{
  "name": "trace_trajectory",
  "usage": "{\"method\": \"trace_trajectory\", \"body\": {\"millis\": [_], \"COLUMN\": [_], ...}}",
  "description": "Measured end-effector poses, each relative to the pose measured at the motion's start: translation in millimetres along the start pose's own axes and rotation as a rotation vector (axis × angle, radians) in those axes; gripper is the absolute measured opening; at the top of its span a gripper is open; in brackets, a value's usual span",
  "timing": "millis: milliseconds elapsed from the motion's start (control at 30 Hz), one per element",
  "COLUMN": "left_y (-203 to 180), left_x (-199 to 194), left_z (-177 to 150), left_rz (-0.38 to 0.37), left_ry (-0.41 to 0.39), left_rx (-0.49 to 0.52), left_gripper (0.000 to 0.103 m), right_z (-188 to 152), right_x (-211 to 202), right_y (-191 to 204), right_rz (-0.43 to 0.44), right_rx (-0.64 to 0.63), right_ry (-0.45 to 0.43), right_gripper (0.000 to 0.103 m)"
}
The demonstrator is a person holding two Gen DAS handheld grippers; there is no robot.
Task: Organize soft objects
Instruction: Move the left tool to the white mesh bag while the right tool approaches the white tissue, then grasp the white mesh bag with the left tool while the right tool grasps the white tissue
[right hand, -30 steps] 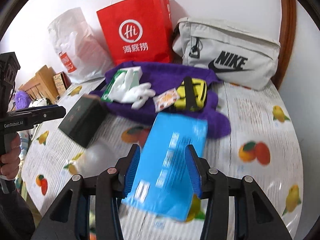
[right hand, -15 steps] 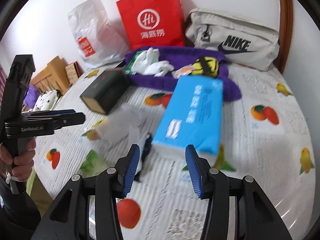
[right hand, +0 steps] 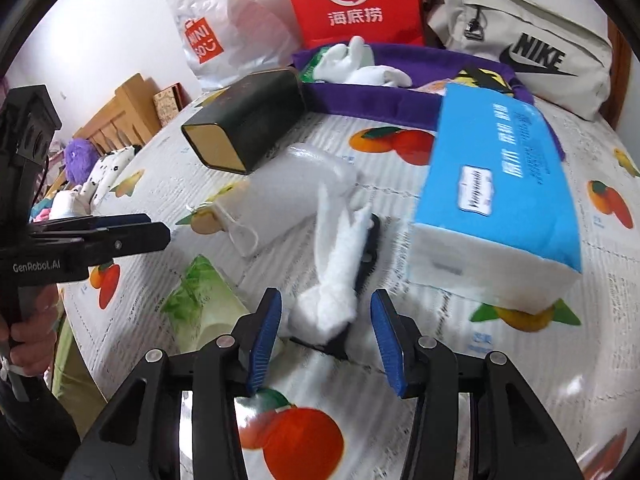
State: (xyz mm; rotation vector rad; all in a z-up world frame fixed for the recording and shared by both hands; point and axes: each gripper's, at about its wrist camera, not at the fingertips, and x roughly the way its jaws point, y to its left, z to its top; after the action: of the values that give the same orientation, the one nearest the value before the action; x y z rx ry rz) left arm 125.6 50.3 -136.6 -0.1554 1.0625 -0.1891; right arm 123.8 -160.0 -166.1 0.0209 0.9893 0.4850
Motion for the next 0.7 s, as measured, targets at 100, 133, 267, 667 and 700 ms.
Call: {"method": "trace_trajectory", "body": {"millis": [100, 133, 267, 667, 700], "left_y": [-1, -3, -11, -39, -43], "left_x": [2, 3, 14, 50, 53], "left_z": [1, 2, 8, 33, 34], "left_rz": [-0.018, -0.024, -0.047, -0.054, -0.049], "left_ry": [-0.009, -0.012, -0.006, 0.004, 0.008], "left_rx": [0.005, 0.011, 0.038, 0.135, 0.154], "left_gripper": [0.059, 0.059, 0.059, 0.078, 0.078], "right_z": [1, 2, 7, -12, -16], "right_x": [-3, -6, -23, -58, -59], "right_y": [4, 4, 5, -13, -15], "right_rz": [-0.017, -0.018, -0.015, -0.046, -0.048], "right_rx": [-0.037, -0.042, -0.046, -0.016, -0.010], "right_ry": [-0.027, -0.041, -0.090, -0.130, -0.129], "right_gripper": [0.027, 0.027, 0.027, 0.027, 0.027]}}
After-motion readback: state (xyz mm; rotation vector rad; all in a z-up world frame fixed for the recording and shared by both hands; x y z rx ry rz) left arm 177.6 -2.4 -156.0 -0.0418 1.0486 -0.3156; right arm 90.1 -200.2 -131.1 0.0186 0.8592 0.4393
